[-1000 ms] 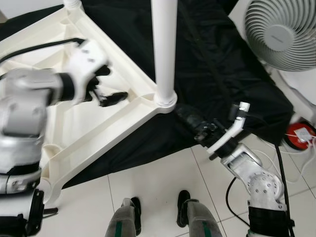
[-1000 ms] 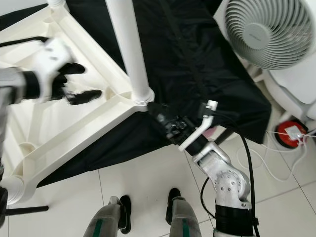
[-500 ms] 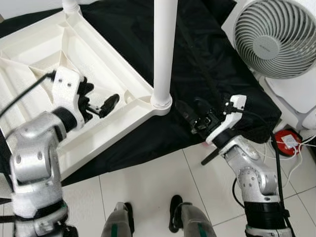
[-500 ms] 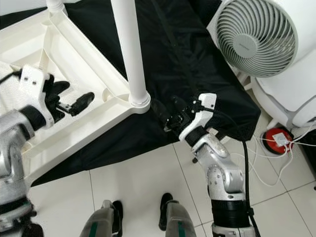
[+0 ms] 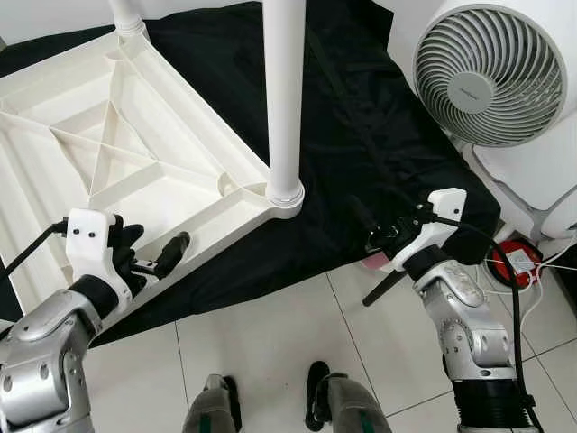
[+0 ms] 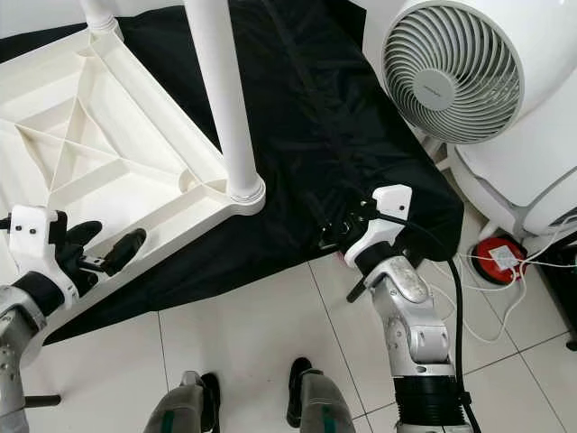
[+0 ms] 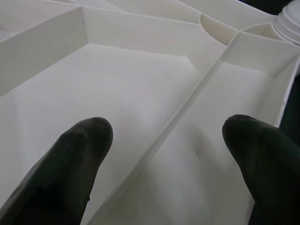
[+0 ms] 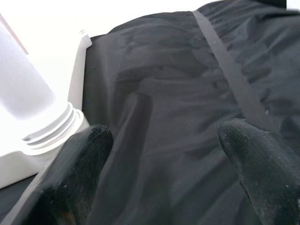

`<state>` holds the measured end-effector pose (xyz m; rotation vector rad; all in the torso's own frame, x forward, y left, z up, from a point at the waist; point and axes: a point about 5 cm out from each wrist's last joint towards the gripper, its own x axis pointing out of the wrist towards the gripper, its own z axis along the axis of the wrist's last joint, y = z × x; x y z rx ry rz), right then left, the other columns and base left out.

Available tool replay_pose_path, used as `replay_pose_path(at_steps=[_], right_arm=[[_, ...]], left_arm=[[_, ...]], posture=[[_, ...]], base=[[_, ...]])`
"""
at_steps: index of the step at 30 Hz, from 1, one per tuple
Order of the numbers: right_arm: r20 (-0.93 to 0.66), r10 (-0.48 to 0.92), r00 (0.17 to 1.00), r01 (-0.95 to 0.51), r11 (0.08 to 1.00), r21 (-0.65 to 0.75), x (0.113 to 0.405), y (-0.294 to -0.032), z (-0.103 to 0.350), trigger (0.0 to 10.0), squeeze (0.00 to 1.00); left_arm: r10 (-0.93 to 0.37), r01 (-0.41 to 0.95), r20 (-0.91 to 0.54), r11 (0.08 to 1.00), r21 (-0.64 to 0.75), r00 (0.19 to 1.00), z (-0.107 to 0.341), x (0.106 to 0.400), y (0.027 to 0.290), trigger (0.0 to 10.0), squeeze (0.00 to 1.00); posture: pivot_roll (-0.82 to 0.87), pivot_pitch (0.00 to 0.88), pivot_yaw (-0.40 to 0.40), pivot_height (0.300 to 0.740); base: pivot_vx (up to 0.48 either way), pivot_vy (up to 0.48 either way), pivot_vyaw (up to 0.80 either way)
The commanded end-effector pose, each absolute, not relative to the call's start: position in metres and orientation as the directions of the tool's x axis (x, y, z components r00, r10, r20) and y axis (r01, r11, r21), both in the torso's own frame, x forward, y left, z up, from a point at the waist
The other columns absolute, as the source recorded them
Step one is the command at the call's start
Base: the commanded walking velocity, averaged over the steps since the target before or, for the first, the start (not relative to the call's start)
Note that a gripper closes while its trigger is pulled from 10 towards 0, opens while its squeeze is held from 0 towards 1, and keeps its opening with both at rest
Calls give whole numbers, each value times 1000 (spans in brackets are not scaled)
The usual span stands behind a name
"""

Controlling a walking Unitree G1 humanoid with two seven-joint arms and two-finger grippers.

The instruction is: Building children table

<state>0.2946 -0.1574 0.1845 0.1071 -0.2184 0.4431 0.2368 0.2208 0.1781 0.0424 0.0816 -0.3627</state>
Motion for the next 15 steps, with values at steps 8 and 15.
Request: replay_pose_path(at_steps=[8,15], right_arm=[[243,423,873,-441,897,24,301,-157,185,10000,0],[270,431,861,-448,894,2,308,-154,189,10000,0]], left_arm=[[-427,467,-193,838,281,883,166,235,223,10000,0],[-429,533,-317,713,456,846,154,247,240,10000,0]], posture=[[-11,178,-11,740],[2,169,2,740]], base=[[0,0,0],[0,0,0]])
